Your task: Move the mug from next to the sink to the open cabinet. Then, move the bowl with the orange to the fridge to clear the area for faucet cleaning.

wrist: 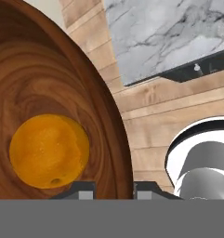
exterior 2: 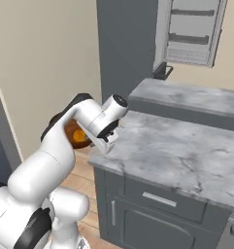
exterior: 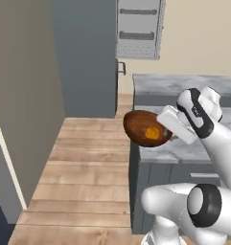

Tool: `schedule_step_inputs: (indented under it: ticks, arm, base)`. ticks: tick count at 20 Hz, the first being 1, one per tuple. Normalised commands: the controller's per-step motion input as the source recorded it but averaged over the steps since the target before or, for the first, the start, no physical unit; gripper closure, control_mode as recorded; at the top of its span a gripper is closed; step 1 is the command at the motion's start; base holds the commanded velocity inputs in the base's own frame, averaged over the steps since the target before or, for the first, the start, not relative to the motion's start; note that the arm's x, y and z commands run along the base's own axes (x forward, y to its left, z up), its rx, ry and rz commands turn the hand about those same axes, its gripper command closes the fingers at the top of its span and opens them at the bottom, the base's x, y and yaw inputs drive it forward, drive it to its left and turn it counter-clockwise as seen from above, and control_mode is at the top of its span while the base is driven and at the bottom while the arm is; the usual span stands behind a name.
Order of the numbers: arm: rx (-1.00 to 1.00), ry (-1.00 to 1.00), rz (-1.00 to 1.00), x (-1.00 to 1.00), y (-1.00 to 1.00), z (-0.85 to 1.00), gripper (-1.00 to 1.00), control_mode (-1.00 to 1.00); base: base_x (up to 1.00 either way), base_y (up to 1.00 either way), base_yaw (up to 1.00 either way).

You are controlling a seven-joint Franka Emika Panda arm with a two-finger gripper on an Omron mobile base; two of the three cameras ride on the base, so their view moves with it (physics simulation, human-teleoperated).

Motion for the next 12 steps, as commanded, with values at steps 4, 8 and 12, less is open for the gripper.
schedule_step_inputs:
  ticks: [4, 8, 12]
  arm:
    - [0.00, 0.00, 0.00, 0.00, 0.00, 0.00, 1.00, 1.00]
    - [0.00, 0.00, 0.00, 0.00, 0.00, 0.00, 1.00, 1.00]
    - [0.00, 0.00, 0.00, 0.00, 0.00, 0.00, 1.00, 1.00]
  base:
    - [0.60, 1.00, -0.27]
    - [0.92, 1.00, -0.29]
    - [1.00, 0.96, -0.39]
